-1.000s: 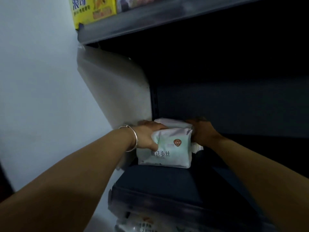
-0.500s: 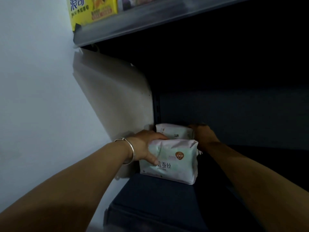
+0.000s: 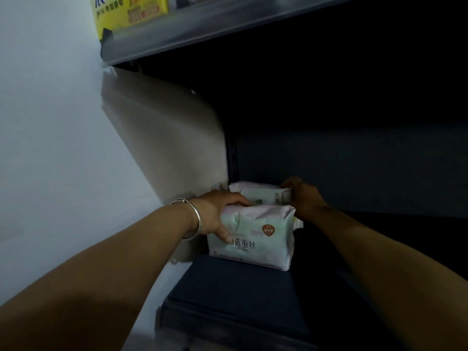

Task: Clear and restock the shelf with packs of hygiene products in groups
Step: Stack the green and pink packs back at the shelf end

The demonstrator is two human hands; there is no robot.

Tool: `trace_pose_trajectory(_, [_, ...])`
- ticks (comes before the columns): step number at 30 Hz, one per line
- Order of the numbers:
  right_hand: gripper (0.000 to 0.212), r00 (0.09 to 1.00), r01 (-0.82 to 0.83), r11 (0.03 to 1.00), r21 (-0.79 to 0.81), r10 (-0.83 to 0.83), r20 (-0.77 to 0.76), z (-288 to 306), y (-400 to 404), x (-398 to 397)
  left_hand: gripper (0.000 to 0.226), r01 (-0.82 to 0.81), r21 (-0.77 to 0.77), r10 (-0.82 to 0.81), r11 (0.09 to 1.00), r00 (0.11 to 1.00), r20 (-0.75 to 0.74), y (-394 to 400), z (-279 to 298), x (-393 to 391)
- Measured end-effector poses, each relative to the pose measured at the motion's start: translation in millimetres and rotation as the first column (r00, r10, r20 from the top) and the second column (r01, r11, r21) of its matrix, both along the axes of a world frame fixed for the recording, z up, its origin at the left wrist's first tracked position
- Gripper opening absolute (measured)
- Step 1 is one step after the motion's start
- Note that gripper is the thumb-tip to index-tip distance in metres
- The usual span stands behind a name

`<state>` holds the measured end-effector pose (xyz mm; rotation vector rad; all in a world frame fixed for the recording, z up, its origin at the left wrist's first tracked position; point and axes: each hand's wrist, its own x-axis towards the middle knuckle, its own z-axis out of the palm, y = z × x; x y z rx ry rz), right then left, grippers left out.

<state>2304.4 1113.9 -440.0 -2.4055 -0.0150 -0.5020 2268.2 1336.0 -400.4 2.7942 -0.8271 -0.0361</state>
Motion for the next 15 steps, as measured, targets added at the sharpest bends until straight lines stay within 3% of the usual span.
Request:
trace_pose_trajectory(5, [0.049,0.998,-0.033,0.992,0.120,0.027,0.050,14.3,-5.7,-19.2,0.081,-0.036,0.008,0.036,0.999,0.999,-0.013,1.1,4.0,-3.8])
trace_pose_trajectory(12, [0.036,0.972,-0.224,0.888,0.401,0.175,0.156,29.7,-11.3,-41.3,0.082,-0.031,0.038,0.035,0.999,0.993,-0.110,4.2,13.7,-13.6])
trace_pose_trajectory(15, [0.039,0.963,-0.263,0.857,0.442,0.201,0.181,33.9,-14.0,-50.7,0.081,-0.086,-0.054,0.079,0.995,0.989,-0.123,0.5,16.7,-18.4])
